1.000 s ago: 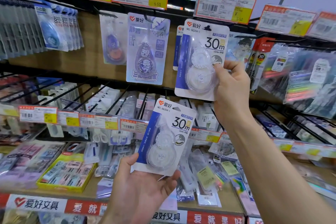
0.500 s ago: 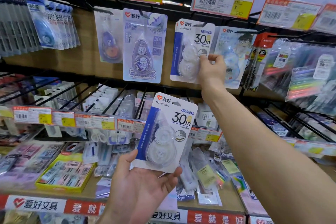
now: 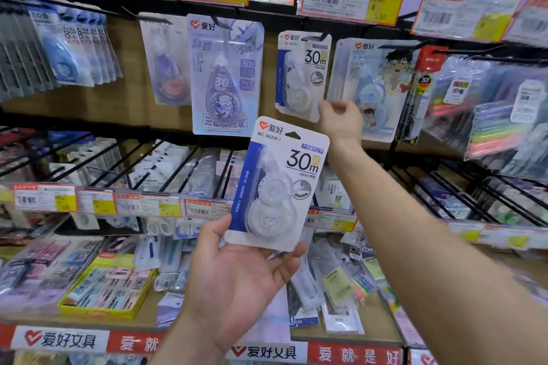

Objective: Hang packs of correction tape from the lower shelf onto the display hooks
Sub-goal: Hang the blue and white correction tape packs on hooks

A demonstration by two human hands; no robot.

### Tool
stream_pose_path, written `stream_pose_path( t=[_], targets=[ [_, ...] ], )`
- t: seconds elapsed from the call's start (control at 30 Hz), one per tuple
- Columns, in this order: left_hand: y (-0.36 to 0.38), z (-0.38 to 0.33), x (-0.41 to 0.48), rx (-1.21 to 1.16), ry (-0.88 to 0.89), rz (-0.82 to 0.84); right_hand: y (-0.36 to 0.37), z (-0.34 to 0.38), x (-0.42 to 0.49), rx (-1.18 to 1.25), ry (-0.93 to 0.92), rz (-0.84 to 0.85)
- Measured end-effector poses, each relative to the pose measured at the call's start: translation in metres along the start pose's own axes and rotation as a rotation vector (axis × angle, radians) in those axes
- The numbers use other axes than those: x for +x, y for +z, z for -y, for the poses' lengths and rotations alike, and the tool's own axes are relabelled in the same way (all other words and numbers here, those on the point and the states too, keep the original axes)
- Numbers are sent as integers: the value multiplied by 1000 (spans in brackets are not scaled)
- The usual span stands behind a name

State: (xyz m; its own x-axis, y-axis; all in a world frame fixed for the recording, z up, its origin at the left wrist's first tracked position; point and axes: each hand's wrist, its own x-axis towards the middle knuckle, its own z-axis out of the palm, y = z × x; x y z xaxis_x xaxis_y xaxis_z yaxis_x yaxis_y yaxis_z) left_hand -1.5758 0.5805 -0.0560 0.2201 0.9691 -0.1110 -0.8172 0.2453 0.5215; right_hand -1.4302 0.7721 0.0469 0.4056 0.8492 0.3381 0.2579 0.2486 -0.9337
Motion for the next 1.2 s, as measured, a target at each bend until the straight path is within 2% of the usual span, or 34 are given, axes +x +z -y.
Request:
stream_pose_path(
  t=[0.1,0.2,0.3,0.4,0.47,0.53,0.63,0.73,0.8,1.0,1.2],
  targets=[
    [8,-2,6,-14,1,16,-35,-13,-47,214,62,41],
    [14,-2,13,-4,-4,50,-66,-15,-99,505,191,320],
    [19,-1,17,29,-16,81,-77,-17,-128,401,122,500],
    [22,3,21,91,-37,93,-76,-20,-128,370,95,443],
    [26,5,22,207,22,20,-76,-15,-121,374,69,389],
    [31,3,20,449,195,-91,-76,-7,-112,381,15,338],
    [24,-1,15,994,659,-290,-78,6,-98,376,-46,287],
    [7,-6,20,1589,1076,-336,-77,19,-87,380,-83,279],
    [0,-8,25,1823,1178,-309,-75,28,-82,381,-112,281],
    [-10,-11,33,2182,863,-371,-62,49,-70,419,-176,248],
    [-15,-9,32,2263,856,-402,-58,43,-68,371,-181,197]
  ],
)
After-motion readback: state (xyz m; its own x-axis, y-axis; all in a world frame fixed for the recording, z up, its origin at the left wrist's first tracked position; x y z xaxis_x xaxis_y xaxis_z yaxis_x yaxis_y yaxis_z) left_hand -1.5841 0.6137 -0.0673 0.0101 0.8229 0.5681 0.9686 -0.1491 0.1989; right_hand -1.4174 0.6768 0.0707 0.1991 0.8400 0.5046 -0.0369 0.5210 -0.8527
